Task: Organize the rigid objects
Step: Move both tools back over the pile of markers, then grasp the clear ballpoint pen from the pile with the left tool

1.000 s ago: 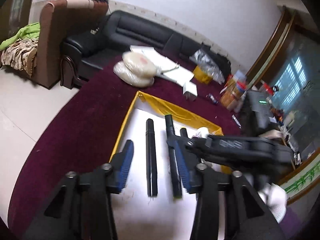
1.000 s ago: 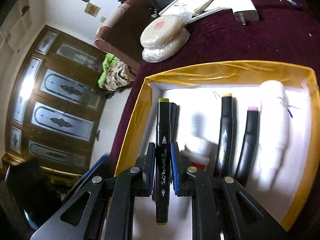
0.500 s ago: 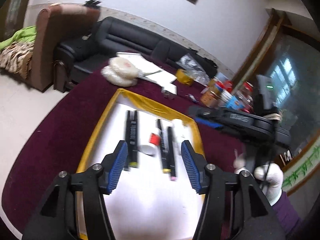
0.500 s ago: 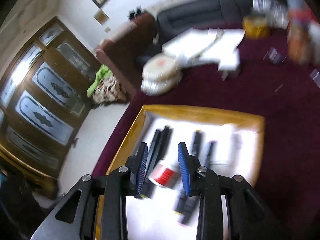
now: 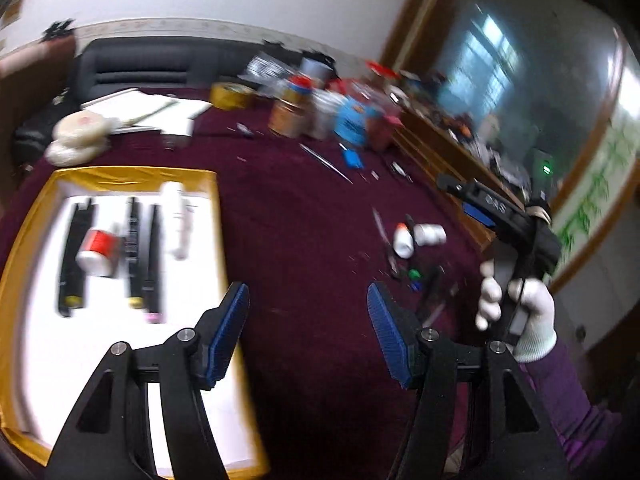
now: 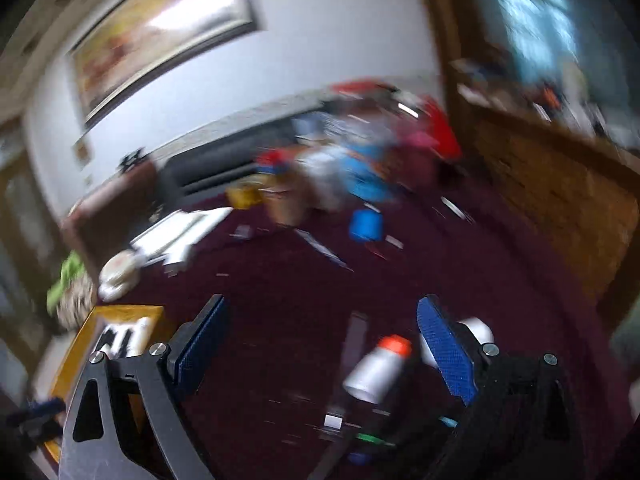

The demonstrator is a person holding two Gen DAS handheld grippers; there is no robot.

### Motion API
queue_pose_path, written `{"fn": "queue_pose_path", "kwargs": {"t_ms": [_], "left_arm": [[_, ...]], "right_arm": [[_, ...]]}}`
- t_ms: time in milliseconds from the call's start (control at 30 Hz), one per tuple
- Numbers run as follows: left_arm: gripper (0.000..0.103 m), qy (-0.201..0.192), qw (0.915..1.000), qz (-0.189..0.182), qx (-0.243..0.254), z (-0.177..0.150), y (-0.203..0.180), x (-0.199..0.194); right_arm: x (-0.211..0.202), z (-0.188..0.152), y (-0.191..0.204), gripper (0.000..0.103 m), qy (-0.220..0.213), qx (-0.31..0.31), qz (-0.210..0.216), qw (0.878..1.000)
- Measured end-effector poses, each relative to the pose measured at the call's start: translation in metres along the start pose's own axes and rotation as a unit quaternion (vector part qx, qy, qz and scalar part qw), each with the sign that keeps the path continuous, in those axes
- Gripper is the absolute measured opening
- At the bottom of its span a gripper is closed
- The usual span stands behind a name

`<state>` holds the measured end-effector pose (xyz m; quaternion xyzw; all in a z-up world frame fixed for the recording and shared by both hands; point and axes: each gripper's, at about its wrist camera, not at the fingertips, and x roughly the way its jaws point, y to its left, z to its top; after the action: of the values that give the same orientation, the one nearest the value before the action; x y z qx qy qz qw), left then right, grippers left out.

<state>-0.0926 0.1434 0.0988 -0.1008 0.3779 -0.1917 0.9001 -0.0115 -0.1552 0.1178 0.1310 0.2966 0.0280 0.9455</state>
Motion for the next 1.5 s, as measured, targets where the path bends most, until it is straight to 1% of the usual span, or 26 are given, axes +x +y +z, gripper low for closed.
{"fn": "queue_pose_path", "kwargs": {"t_ms": [33, 133, 233, 333, 433, 467, 533, 567, 600, 633, 667, 700, 767, 800, 867, 933, 1067, 1200, 1267, 1333, 1367, 1400, 1433, 1467, 1500], "left_arm": [[0.060, 0.007, 0.9999, -0.001, 0.010, -0.002, -0.009, 0.005], [0.060, 0.037, 0.9986, -0.010, 0.037, -0.009, -0.042, 0.030], [0.060, 0.064, 0.9962, -0.016, 0.056, -0.016, -0.067, 0.055], [0.060, 0.068, 0.9952, -0.020, 0.067, -0.009, -0.084, 0.077], [0.060, 0.074, 0.9930, -0.002, 0.092, 0.006, -0.101, 0.108], [0.060, 0.079, 0.9906, 0.012, 0.111, 0.009, -0.108, 0.122], [0.059, 0.092, 0.9844, 0.022, 0.149, 0.009, -0.123, 0.144], [0.055, 0.098, 0.9799, 0.026, 0.172, 0.007, -0.133, 0.156], [0.048, 0.102, 0.9756, 0.035, 0.191, 0.006, -0.141, 0.167], [0.043, 0.105, 0.9711, 0.048, 0.209, 0.005, -0.147, 0.178], [0.034, 0.110, 0.9684, 0.055, 0.217, 0.006, -0.151, 0.189], [0.027, 0.119, 0.9686, 0.057, 0.211, 0.008, -0.150, 0.200], [0.022, 0.135, 0.9723, 0.049, 0.184, 0.013, -0.143, 0.214], [0.020, 0.138, 0.9742, 0.048, 0.172, 0.016, -0.140, 0.219], [0.019, 0.131, 0.9739, 0.057, 0.176, 0.019, -0.143, 0.224], [0.009, 0.129, 0.9722, 0.063, 0.185, 0.019, -0.147, 0.226], [0.009, 0.130, 0.9706, 0.059, 0.194, 0.011, -0.143, 0.213], [0.009, 0.145, 0.9761, 0.050, 0.154, 0.003, -0.110, 0.181], [0.009, 0.145, 0.9769, 0.051, 0.148, -0.003, -0.102, 0.169], [0.009, 0.145, 0.9779, 0.051, 0.142, -0.006, -0.100, 0.167], [0.011, 0.145, 0.9780, 0.054, 0.140, -0.006, -0.099, 0.172], [0.018, 0.141, 0.9784, 0.058, 0.140, -0.006, -0.101, 0.176], [0.023, 0.131, 0.9790, 0.061, 0.144, -0.007, -0.104, 0.179], [0.025, 0.124, 0.9791, 0.061, 0.149, -0.008, -0.108, 0.181], [0.026, 0.121, 0.9784, 0.062, 0.156, -0.008, -0.112, 0.184]], "right_arm": [[0.004, -0.004, -0.026, 0.092, 0.005, 0.029, -0.007, 1.000], [0.009, -0.014, -0.074, 0.092, 0.008, 0.077, -0.025, 0.997], [0.014, -0.021, -0.109, 0.091, 0.014, 0.113, -0.035, 0.993], [0.017, -0.029, -0.135, 0.091, 0.023, 0.146, -0.026, 0.989], [0.020, -0.028, -0.141, 0.091, 0.021, 0.170, -0.001, 0.985], [0.019, -0.029, -0.142, 0.091, 0.021, 0.171, 0.003, 0.985], [0.021, -0.031, -0.145, 0.091, 0.028, 0.175, 0.017, 0.984], [0.023, -0.033, -0.145, 0.091, 0.033, 0.178, 0.023, 0.983], [0.023, -0.034, -0.146, 0.091, 0.036, 0.180, 0.028, 0.983], [0.024, -0.034, -0.145, 0.091, 0.036, 0.182, 0.031, 0.982], [0.023, -0.034, -0.145, 0.091, 0.035, 0.182, 0.034, 0.982], [0.023, -0.035, -0.144, 0.091, 0.034, 0.183, 0.037, 0.982], [0.023, -0.035, -0.142, 0.091, 0.036, 0.181, 0.040, 0.982], [0.025, -0.036, -0.140, 0.091, 0.039, 0.179, 0.042, 0.982], [0.029, -0.036, -0.138, 0.091, 0.047, 0.173, 0.047, 0.983], [0.030, -0.037, -0.133, 0.091, 0.052, 0.164, 0.047, 0.984], [0.028, -0.038, -0.130, 0.091, 0.048, 0.152, 0.034, 0.987], [0.033, -0.041, -0.133, 0.091, 0.061, 0.161, 0.030, 0.985], [0.035, -0.041, -0.133, 0.091, 0.066, 0.163, 0.031, 0.984], [0.035, -0.042, -0.132, 0.091, 0.068, 0.160, 0.029, 0.984], [0.036, -0.042, -0.130, 0.091, 0.069, 0.157, 0.026, 0.985], [0.036, -0.042, -0.130, 0.091, 0.069, 0.155, 0.023, 0.985], [0.036, -0.042, -0.129, 0.091, 0.068, 0.153, 0.018, 0.986], [0.035, -0.042, -0.130, 0.091, 0.066, 0.152, 0.014, 0.986], [0.035, -0.042, -0.130, 0.091, 0.064, 0.153, 0.008, 0.986]]}}
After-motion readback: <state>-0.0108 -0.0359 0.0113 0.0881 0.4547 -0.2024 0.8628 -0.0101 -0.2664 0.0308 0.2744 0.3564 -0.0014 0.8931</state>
